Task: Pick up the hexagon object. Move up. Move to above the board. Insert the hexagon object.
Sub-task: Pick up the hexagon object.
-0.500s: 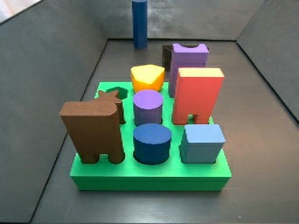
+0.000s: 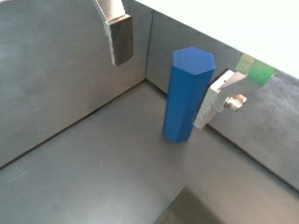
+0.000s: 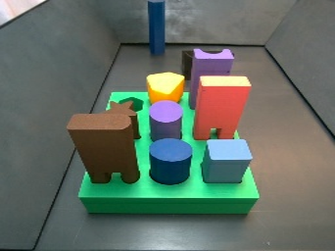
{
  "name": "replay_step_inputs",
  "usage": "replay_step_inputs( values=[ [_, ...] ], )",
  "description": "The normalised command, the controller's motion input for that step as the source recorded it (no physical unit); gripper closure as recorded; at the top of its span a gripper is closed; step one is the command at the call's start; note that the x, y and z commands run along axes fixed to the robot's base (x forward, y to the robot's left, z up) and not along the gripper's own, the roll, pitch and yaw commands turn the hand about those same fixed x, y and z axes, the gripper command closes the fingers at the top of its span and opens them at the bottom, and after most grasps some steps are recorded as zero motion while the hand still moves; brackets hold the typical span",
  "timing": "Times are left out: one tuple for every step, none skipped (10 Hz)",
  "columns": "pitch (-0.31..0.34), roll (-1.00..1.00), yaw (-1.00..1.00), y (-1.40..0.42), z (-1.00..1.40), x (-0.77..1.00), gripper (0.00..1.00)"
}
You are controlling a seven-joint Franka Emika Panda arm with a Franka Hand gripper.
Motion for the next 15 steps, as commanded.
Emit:
replay_step_inputs(
  values=[
    [-0.109, 0.0, 0.26, 0.56, -0.24, -0.04, 0.0],
    [-0.107, 0.0, 0.4, 0.56, -0.25, -0.04, 0.0],
    [-0.124, -0.01, 0.56, 0.58, -0.28, -0.13, 0.0],
    [-0.124, -0.02, 0.63, 0.59, -0.32, -0.1, 0.0],
    [-0.156, -0.02, 0.67, 0.57, -0.35, -0.15, 0.0],
    [-0.134, 0.0, 0.71, 0.41, -0.37, -0.07, 0.0],
    [-0.011, 0.0, 0.39, 0.18, 0.0, 0.0, 0.0],
    [0.0, 0.0, 0.0, 0.02, 0.0, 0.0, 0.0],
    [-0.033, 0.0, 0.66, 0.0, -0.23, 0.0, 0.0],
    [-0.019, 0.02, 0.88, -0.05, -0.31, 0.0, 0.0],
    [0.0, 0.0, 0.0, 0.0, -0.03, 0.0, 0.0],
    [0.0, 0.0, 0.0, 0.0, 0.0, 0.0, 0.0],
    [0.0, 0.0, 0.0, 0.0, 0.0, 0.0, 1.0],
    [0.0, 0.0, 0.0, 0.0, 0.0, 0.0, 1.0],
    [0.0, 0.0, 0.0, 0.0, 0.0, 0.0, 1.0]
  ],
)
